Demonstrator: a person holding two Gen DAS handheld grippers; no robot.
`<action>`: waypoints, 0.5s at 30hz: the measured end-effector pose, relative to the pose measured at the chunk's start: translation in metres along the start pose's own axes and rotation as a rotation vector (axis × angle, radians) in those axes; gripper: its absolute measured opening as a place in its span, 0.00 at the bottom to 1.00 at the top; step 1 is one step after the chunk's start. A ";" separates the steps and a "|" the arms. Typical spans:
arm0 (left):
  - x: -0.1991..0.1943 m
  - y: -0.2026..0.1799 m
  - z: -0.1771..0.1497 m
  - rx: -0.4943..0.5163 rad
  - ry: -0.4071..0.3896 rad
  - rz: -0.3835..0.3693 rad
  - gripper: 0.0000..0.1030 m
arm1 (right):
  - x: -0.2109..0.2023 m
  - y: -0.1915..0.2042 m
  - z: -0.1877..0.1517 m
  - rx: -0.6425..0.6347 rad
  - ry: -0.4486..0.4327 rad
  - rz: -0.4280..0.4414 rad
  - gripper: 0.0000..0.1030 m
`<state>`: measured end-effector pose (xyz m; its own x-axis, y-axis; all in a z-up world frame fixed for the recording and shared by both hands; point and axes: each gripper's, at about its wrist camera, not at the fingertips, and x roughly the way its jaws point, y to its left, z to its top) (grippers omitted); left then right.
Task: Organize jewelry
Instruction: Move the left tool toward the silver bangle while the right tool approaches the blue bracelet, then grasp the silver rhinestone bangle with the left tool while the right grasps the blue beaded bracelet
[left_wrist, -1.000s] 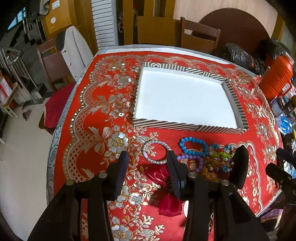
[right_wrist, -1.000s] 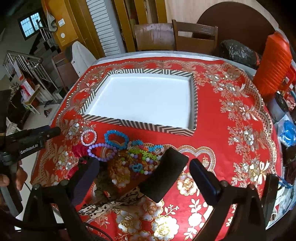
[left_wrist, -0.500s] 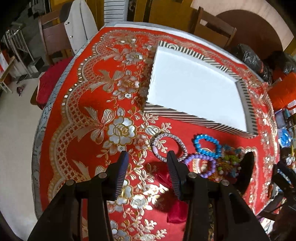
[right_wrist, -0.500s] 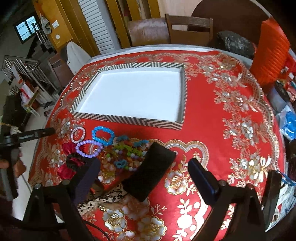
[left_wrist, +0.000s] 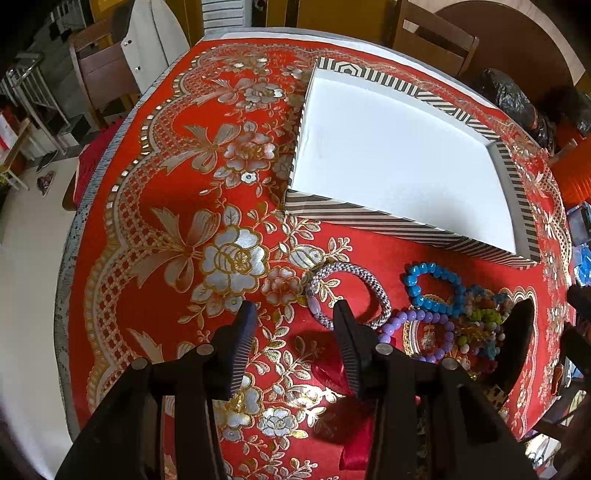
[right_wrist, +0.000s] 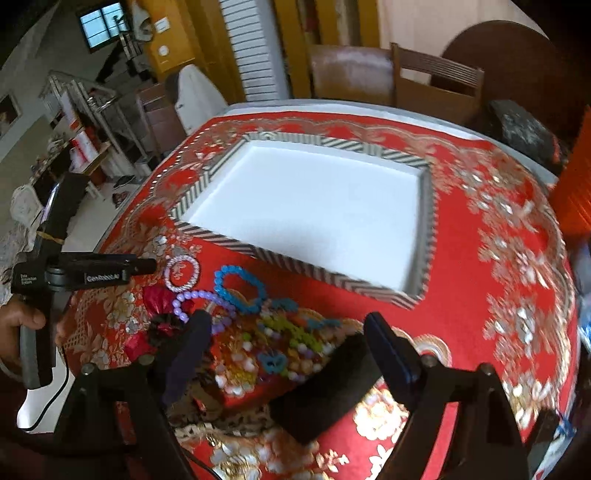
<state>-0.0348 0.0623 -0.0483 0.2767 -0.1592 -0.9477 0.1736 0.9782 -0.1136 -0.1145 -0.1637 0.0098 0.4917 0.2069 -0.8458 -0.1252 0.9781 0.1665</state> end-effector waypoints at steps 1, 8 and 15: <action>0.001 0.000 0.000 -0.002 0.003 0.000 0.27 | 0.006 0.002 0.003 -0.003 0.009 0.014 0.75; 0.008 0.002 0.003 0.007 0.016 -0.003 0.27 | 0.046 0.016 0.016 -0.054 0.073 0.067 0.53; 0.020 0.000 0.008 0.013 0.047 -0.020 0.27 | 0.078 0.022 0.021 -0.090 0.125 0.083 0.50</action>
<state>-0.0219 0.0584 -0.0648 0.2283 -0.1723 -0.9582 0.1913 0.9730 -0.1294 -0.0608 -0.1252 -0.0416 0.3657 0.2766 -0.8887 -0.2398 0.9506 0.1972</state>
